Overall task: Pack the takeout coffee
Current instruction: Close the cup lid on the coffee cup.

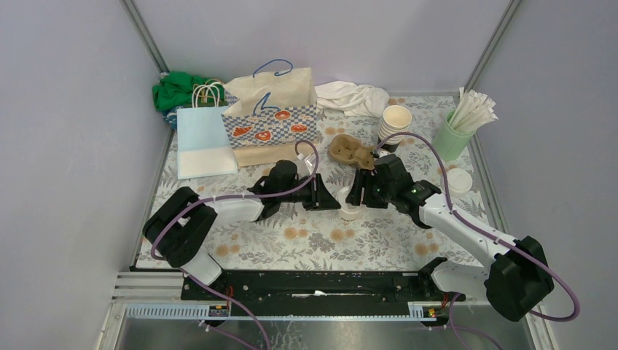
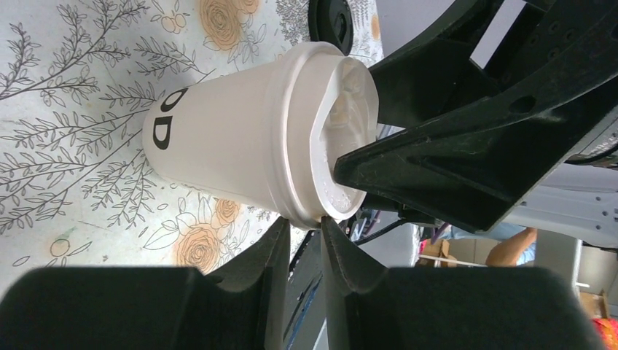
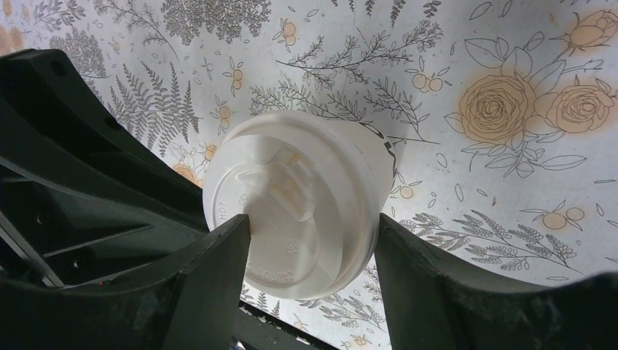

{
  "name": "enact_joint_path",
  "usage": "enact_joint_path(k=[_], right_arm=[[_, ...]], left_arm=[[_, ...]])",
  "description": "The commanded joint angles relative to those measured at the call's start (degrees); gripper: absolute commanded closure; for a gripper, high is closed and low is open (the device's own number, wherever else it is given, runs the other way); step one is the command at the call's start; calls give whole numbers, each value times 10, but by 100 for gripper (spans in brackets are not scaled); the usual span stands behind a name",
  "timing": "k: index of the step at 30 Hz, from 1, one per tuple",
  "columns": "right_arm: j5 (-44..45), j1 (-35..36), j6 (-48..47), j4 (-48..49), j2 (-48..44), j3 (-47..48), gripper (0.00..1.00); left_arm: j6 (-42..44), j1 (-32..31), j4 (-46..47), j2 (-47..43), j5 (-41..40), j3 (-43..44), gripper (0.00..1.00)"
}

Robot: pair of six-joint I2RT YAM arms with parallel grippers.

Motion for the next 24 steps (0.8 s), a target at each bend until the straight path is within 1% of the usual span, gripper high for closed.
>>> enact_joint_path(k=[1, 6, 10, 16, 17, 19, 21, 24], right_arm=[[-17, 3, -9, -58, 8, 15, 32], [3, -4, -14, -77, 9, 41, 33], [3, -16, -15, -78, 3, 38, 33], [-7, -29, -18, -76, 3, 34, 24], [-10, -31, -19, -76, 4, 33, 22], [-12, -33, -18, -78, 3, 33, 11], [-8, -33, -19, -83, -3, 36, 8], [5, -33, -21, -98, -15, 48, 8]], left_arm=[[67, -11, -127, -4, -77, 44, 74], [87, -10, -177, -19, -82, 100, 70], [100, -11, -214, -38, -86, 139, 66], [115, -7, -250, -56, -92, 163, 59], [116, -6, -254, -58, -93, 165, 58], [118, -5, -258, -63, -94, 168, 58], [121, -4, -265, -67, -96, 172, 58], [128, -4, -276, -72, -99, 180, 58]])
